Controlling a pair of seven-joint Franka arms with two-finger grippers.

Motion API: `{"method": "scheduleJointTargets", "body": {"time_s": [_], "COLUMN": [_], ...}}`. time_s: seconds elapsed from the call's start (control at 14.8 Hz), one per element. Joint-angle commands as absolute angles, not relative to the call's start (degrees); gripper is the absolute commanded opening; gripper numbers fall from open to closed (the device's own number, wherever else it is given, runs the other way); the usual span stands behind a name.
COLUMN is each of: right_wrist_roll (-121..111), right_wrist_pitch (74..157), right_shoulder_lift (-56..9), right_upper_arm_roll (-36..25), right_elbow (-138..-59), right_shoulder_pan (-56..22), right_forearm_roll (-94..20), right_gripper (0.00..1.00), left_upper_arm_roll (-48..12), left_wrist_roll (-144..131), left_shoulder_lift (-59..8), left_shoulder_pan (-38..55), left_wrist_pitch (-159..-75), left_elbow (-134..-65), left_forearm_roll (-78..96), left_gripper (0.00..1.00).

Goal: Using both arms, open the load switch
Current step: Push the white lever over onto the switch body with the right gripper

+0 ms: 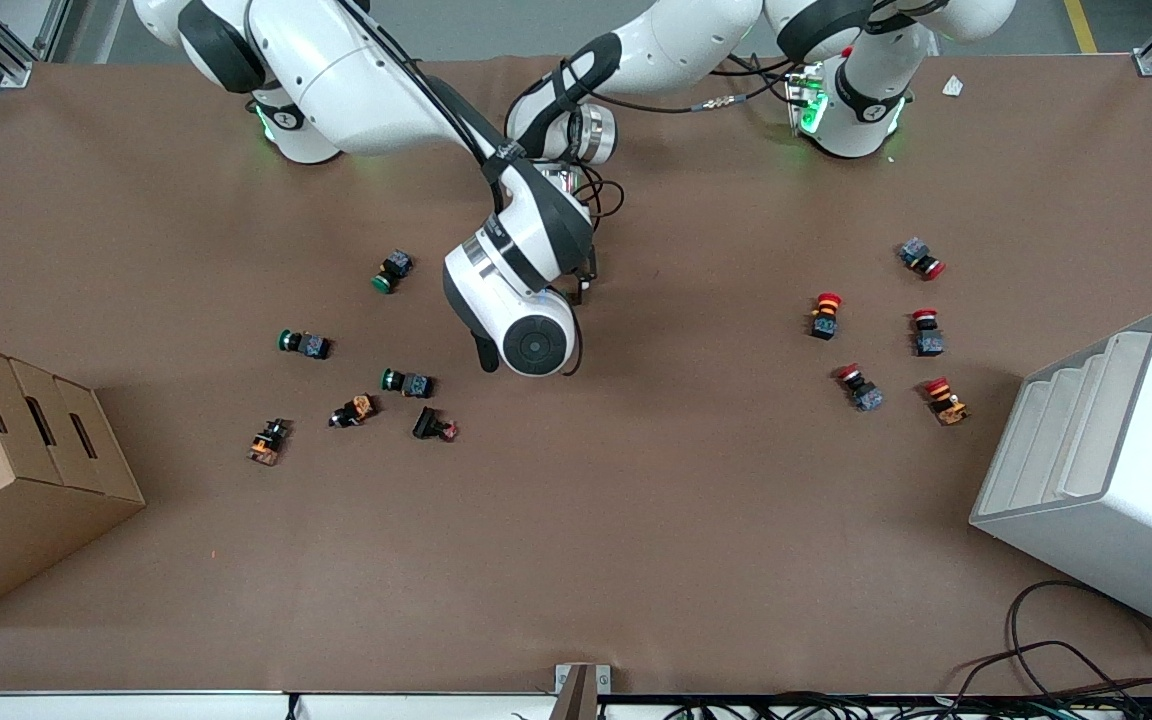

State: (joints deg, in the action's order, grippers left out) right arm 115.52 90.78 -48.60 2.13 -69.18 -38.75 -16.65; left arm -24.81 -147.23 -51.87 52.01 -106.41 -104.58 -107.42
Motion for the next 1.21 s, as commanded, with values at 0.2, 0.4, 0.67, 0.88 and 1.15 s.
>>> {"method": "scheduleJointTargets", "body": {"time_s": [0.2,0.4,0.67,0.88,1.15], "right_wrist_roll": [116.54,116.54,116.37,116.46,116.19], "right_wrist_pitch": [91.59,86.94,85.17,85.17,85.87], "right_shoulder_lift": [-47.81,-47.55,-47.37,-47.46,-47.55], "right_upper_arm_roll": [2.37,2.37,2.37,2.37,2.37], "right_elbow": [-70.58,-70.40,-70.49,-70.92,-72.51], "right_shoulder_pan": [-40.34,-40.52,-40.95,-42.01,-42.36], "right_forearm_roll": [-15.91,-15.91,-15.56,-14.94,-13.80], "right_gripper": [1.00,1.00,1.00,1.00,1.00], "left_upper_arm_roll": [-24.61,-24.52,-24.61,-24.61,-24.61], "left_wrist_roll": [-149.68,-149.59,-149.76,-149.94,-149.94], "left_shoulder_lift": [-54.84,-54.76,-54.67,-54.58,-54.67], "left_shoulder_pan": [53.35,53.35,53.35,53.35,53.35], "left_wrist_pitch": [-105.64,-105.64,-105.64,-105.56,-105.56], "left_elbow": [-104.94,-104.59,-104.41,-104.59,-104.50], "left_forearm_roll": [-107.40,-107.40,-107.32,-107.31,-107.31], "left_gripper": [1.00,1.00,1.00,1.00,1.00]}}
